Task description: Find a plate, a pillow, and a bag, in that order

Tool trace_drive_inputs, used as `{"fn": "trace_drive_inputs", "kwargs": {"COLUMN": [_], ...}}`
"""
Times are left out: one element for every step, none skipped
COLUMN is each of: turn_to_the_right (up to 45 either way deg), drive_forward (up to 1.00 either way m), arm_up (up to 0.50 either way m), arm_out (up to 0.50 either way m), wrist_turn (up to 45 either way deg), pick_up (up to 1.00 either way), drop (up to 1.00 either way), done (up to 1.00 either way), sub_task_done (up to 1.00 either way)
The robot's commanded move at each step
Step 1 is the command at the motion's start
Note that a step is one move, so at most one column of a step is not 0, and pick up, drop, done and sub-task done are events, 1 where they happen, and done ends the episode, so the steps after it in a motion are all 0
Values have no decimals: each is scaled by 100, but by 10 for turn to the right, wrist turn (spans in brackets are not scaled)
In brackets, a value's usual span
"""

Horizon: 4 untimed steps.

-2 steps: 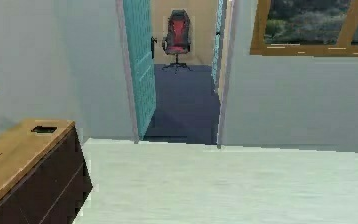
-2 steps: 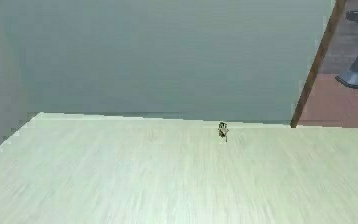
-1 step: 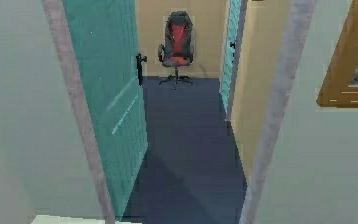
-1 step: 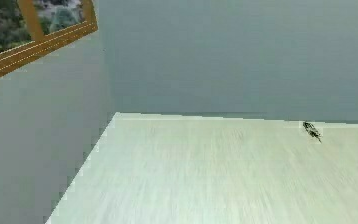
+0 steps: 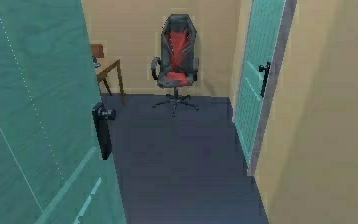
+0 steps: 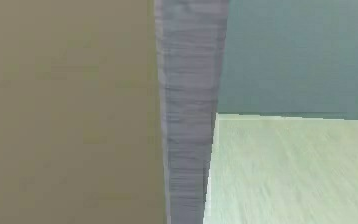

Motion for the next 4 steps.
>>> {"fn": "trace_drive_inputs", "kwargs": {"turn_to_the_right": [0, -120, -30, 0], "drive_forward": [55, 0, 0, 80], "arm_up": [0, 0, 0, 0], "arm_out": [0, 0, 0, 0], "wrist_turn": [0, 0, 0, 0], "pick_up": [0, 0, 0, 0], "drop": [0, 0, 0, 0], "done": [0, 0, 0, 0], "sub_task_done": [0, 0, 0, 0]}}
